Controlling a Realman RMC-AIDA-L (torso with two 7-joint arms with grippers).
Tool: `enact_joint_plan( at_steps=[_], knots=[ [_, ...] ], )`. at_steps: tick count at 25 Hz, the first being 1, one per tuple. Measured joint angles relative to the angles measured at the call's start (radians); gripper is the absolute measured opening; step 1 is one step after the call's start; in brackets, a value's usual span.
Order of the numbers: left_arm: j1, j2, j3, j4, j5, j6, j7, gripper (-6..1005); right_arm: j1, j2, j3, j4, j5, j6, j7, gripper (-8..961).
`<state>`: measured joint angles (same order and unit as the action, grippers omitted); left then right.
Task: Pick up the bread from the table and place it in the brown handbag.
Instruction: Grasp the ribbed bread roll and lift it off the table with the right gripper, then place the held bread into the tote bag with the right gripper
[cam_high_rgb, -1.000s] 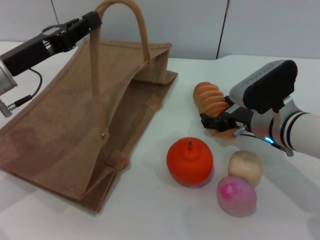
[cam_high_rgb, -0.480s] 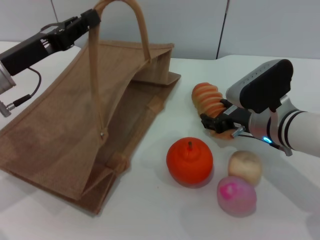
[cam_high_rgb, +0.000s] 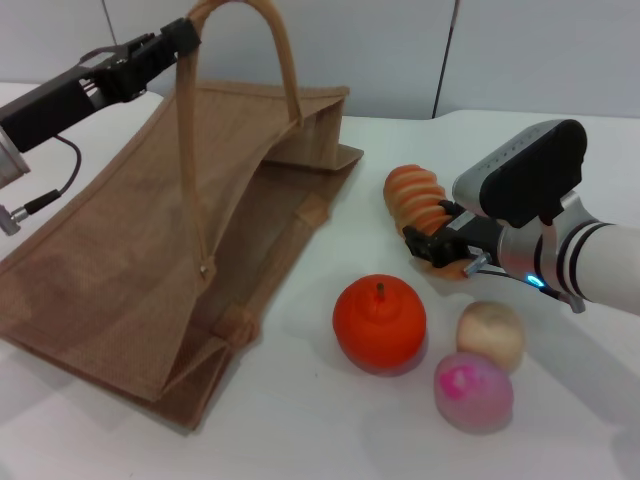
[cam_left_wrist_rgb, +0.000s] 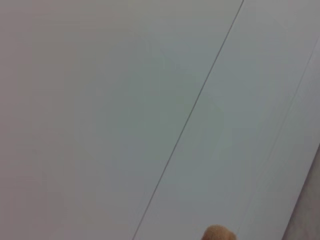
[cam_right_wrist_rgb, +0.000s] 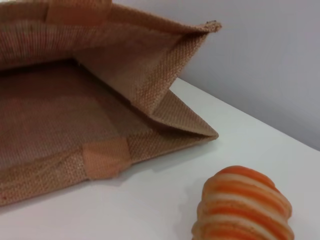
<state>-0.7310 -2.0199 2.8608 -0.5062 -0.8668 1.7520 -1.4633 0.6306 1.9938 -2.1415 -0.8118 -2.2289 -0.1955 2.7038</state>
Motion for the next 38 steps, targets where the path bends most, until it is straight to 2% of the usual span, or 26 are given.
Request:
enact_joint_plan(
  at_steps=[7,13,15,25,30,33,38],
  knots=[
    [0.001,0.003,0.0,-0.003,0.0,0.008,-0.005,107,-0.043,-0.008,0.017,-0.069,0.0,0.021,-0.043,586],
    [0.008,0.014,-0.002,-0.011,-0.017,0.062,-0.016,107,-0.153,-0.009,0.085,-0.242,-0.001,0.011,-0.212,528],
    [0.013,0.017,-0.001,-0.011,-0.03,0.078,-0.018,106,-0.195,-0.009,0.098,-0.323,-0.002,-0.034,-0.295,512],
    [0.014,0.038,-0.001,-0.011,-0.047,0.123,-0.04,106,-0.259,-0.006,0.118,-0.525,-0.001,-0.26,-0.451,435],
    [-0.001,0.038,0.002,-0.011,-0.051,0.128,-0.041,105,-0.261,0.003,0.109,-0.58,0.005,-0.336,-0.517,413],
    [-0.019,0.036,0.002,-0.01,-0.051,0.132,-0.041,105,-0.248,0.018,0.1,-0.58,0.006,-0.356,-0.553,401],
    [-0.045,0.032,0.002,-0.005,-0.045,0.149,-0.048,105,-0.177,0.025,0.049,-0.538,0.009,-0.353,-0.567,386]
  ],
)
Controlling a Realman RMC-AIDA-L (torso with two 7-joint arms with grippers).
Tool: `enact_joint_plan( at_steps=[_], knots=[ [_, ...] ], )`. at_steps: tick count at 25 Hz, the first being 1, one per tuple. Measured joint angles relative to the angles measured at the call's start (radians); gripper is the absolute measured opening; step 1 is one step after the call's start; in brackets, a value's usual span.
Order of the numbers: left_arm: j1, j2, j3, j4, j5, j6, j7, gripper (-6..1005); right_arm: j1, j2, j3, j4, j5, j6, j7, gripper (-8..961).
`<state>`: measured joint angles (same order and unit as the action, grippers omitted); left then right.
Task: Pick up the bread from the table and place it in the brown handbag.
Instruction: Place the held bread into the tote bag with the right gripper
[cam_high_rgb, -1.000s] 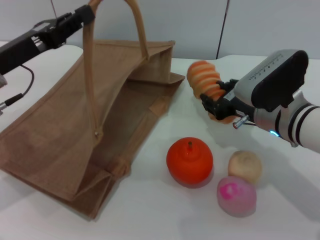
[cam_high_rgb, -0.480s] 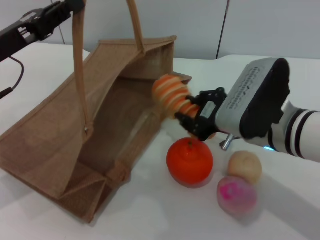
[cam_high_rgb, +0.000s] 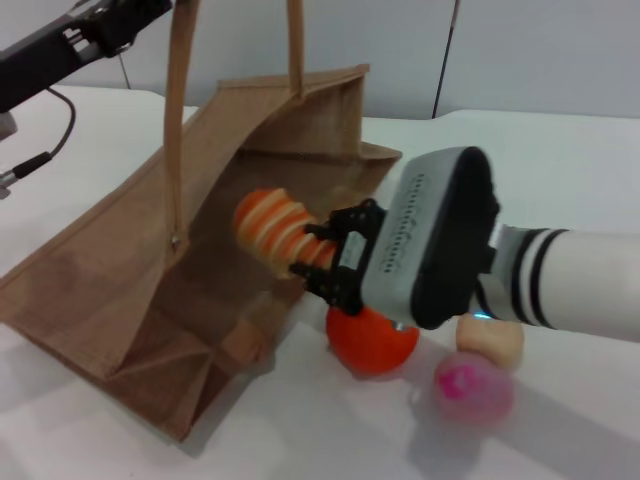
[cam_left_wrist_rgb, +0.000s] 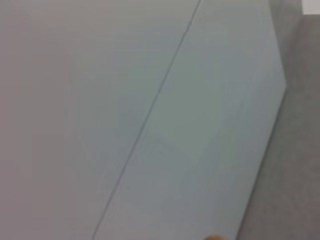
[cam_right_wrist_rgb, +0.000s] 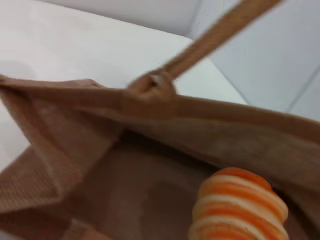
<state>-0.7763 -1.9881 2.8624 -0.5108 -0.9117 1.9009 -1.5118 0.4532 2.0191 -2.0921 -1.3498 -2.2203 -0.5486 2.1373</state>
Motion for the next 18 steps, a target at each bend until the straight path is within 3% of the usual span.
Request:
enact_joint_plan(
  at_steps=[11,18],
  knots=[
    [-0.036,-0.011,0.0,0.004,0.007,0.031,-0.032,104,0.156,0.004,-0.148,0.123,0.004,0.139,0.018,353],
    [-0.05,-0.011,0.001,0.022,0.008,0.049,-0.065,105,0.237,0.011,-0.288,0.27,0.004,0.374,0.018,352]
  ],
)
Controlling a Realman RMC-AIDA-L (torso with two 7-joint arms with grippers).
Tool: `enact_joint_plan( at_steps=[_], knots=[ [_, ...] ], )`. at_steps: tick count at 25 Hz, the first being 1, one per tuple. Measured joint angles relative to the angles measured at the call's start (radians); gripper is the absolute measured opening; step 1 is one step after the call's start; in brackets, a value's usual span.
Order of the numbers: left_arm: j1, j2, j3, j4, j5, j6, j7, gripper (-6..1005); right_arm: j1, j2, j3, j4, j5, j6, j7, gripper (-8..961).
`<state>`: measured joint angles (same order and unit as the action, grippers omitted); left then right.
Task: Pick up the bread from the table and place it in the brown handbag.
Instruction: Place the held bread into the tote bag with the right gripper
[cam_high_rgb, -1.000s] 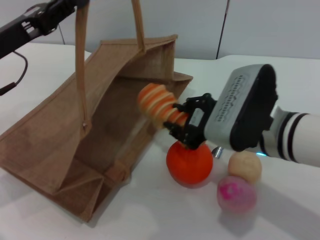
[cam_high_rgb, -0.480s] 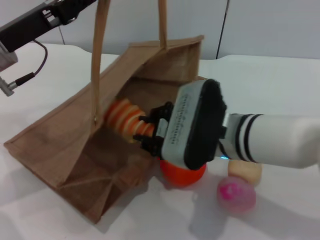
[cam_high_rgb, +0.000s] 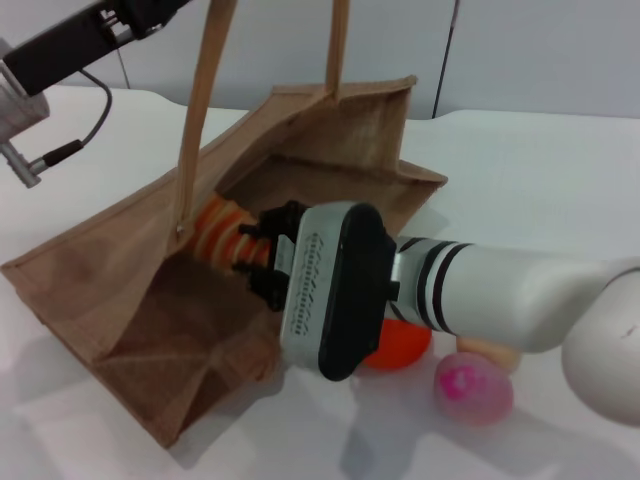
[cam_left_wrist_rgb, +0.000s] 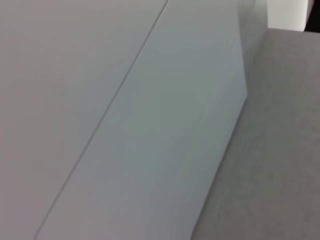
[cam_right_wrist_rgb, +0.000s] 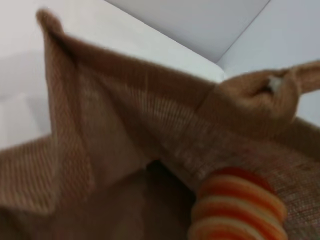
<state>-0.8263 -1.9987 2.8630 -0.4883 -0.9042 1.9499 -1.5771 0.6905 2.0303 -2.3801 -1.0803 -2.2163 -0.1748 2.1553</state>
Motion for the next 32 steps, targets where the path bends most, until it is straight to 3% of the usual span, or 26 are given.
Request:
enact_joint_plan(
  at_steps=[7,17,28,32],
  knots=[
    [0.001,0.023,0.001,0.055,0.001,0.009,-0.005,105,0.014,0.003,-0.094,0.159,0.0,0.29,0.0,351],
    [0.023,0.04,0.001,0.084,-0.008,0.013,-0.006,104,0.005,0.004,-0.099,0.254,0.0,0.446,0.076,369],
    [0.056,0.047,-0.001,0.085,-0.032,0.014,-0.006,105,-0.033,0.002,-0.087,0.255,0.0,0.506,0.086,820],
    [0.072,0.05,-0.001,0.085,-0.054,0.013,-0.006,110,-0.072,0.0,-0.09,0.235,0.0,0.576,0.083,850]
  ],
)
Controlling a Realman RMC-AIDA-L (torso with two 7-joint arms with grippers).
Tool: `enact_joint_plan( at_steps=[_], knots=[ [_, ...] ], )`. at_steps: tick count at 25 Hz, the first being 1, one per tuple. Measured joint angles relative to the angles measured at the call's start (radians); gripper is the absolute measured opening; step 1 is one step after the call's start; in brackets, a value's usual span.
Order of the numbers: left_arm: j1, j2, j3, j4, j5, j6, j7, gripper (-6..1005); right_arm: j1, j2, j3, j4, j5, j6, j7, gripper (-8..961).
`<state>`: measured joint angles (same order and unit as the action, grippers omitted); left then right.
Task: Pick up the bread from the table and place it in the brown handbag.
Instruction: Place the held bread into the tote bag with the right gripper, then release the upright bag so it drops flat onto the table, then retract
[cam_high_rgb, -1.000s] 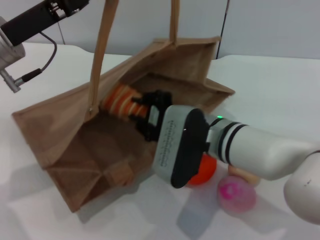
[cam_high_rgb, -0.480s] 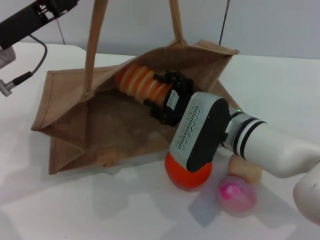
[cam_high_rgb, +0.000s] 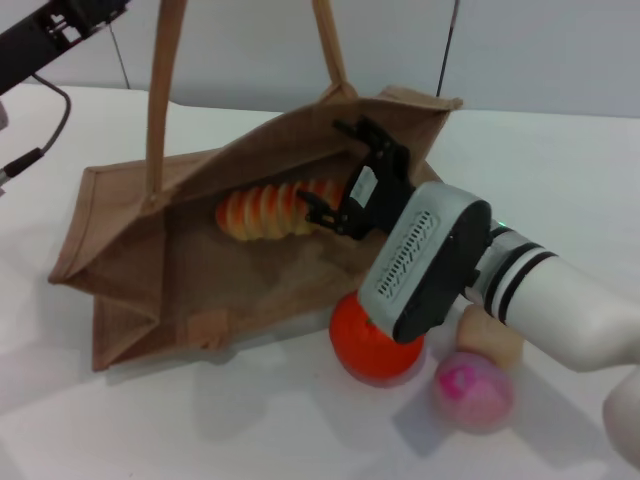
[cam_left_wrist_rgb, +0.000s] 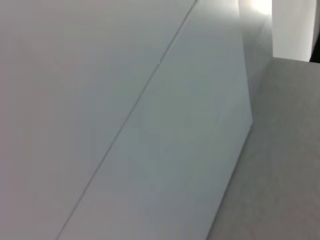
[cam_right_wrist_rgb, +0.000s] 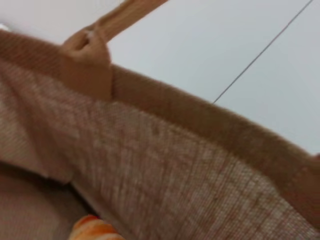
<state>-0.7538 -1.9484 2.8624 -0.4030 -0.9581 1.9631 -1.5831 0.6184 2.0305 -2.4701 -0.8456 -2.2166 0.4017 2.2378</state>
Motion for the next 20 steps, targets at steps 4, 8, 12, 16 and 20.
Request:
enact_joint_plan(
  at_steps=[4,8,12,16,20],
  knots=[
    [0.017,0.004,-0.002,-0.001,-0.012,-0.008,0.004,116,-0.047,-0.004,0.002,-0.035,0.0,0.015,-0.001,880],
    [0.035,0.003,-0.01,-0.007,-0.04,-0.029,0.017,122,-0.114,-0.004,0.012,-0.076,0.0,0.04,-0.003,902],
    [0.069,-0.003,-0.011,-0.003,-0.094,-0.09,0.047,128,-0.191,-0.005,0.017,-0.089,0.0,0.158,-0.002,904],
    [0.09,-0.014,-0.011,-0.001,-0.117,-0.17,0.063,135,-0.26,-0.006,0.016,-0.08,0.0,0.343,0.003,901],
    [0.094,-0.027,-0.007,-0.001,-0.117,-0.246,0.092,141,-0.302,-0.006,0.014,-0.044,0.0,0.548,0.03,899]
  ],
)
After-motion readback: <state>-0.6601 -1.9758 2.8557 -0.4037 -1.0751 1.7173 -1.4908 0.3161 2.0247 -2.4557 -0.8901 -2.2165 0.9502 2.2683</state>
